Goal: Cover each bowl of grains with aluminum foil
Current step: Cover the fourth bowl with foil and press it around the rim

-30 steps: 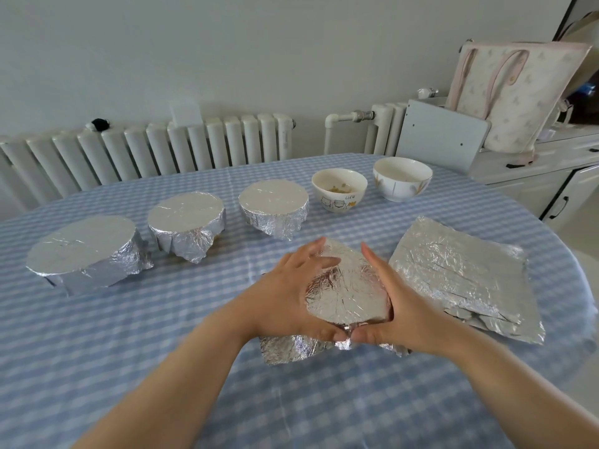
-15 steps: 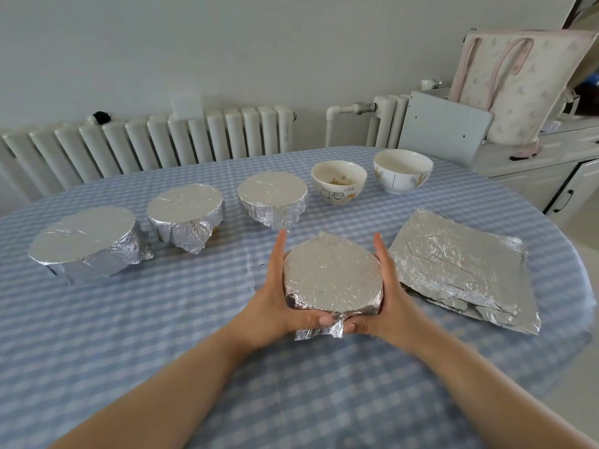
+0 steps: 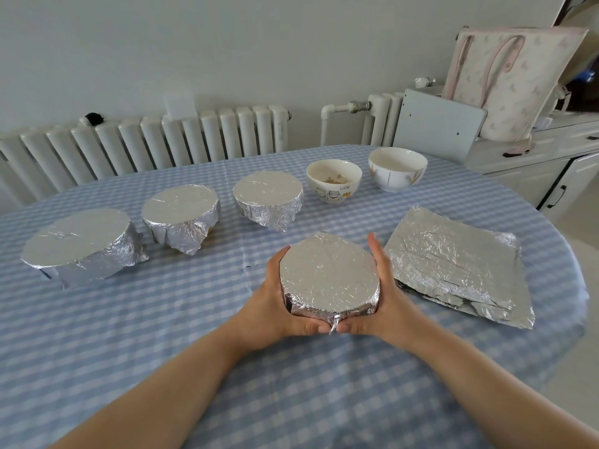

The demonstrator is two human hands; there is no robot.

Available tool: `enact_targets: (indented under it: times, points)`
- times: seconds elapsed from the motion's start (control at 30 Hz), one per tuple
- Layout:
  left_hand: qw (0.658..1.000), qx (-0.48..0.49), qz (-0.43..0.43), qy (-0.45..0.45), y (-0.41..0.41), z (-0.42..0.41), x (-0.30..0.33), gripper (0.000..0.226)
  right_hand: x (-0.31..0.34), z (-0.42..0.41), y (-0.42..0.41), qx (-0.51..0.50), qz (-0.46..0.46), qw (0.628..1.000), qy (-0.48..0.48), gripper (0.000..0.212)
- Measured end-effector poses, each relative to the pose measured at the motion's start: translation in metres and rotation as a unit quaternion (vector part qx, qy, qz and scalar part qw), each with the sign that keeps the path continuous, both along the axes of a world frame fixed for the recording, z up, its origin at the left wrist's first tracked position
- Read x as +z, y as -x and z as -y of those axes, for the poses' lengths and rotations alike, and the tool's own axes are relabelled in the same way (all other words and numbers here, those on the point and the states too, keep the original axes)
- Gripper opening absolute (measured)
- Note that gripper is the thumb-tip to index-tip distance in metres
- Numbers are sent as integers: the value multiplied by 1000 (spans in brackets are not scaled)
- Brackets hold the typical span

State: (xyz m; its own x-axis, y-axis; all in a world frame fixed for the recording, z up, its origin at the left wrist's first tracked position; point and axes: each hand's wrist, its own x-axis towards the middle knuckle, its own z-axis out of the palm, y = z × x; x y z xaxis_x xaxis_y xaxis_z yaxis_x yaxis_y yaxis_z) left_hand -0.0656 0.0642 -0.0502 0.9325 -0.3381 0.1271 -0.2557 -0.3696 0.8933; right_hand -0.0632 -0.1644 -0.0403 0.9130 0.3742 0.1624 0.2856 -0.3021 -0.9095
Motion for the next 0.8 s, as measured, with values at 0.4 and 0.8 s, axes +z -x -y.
enact_targets:
  times: [0.4, 0.8]
  points:
    - [998, 33, -5, -46, 7, 4, 6, 118, 4, 5, 0, 23, -35, 998, 37, 146]
    - [986, 78, 45, -137, 13, -39, 58, 105, 37, 44, 15, -30, -15, 999, 8, 101]
